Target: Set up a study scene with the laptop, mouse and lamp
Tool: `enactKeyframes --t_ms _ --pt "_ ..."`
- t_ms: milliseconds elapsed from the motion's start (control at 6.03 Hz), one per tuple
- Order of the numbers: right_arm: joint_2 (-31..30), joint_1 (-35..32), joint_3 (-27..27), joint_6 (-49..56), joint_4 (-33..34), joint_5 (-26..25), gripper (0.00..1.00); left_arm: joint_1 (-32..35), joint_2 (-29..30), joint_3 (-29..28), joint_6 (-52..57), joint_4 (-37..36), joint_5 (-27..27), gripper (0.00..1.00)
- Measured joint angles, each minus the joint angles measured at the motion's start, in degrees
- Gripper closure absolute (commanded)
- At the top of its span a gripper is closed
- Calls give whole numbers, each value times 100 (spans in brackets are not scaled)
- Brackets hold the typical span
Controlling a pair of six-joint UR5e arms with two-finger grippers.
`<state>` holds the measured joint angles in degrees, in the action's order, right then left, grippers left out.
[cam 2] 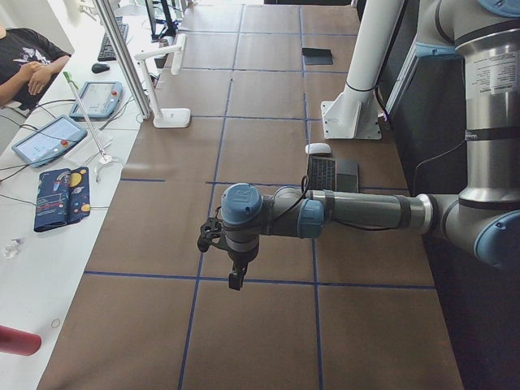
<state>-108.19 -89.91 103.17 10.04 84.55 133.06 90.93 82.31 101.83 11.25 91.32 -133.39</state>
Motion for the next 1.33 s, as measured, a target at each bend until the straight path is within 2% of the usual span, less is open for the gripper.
enactKeyframes --t_ms 332,498,829,1327 --pt "0 0 -6 5 0 0 0 -32 223 60 -169 176 -596 0" --pt "-7 0 -7 6 2 0 0 -133 241 190 -213 315 -730 0" --pt "-23 0 -7 7 2 13 0 -757 165 640 -223 1020 -806 0" --pt "-26 0 -7 18 0 7 0 -1985 137 1898 -214 1419 -861 0"
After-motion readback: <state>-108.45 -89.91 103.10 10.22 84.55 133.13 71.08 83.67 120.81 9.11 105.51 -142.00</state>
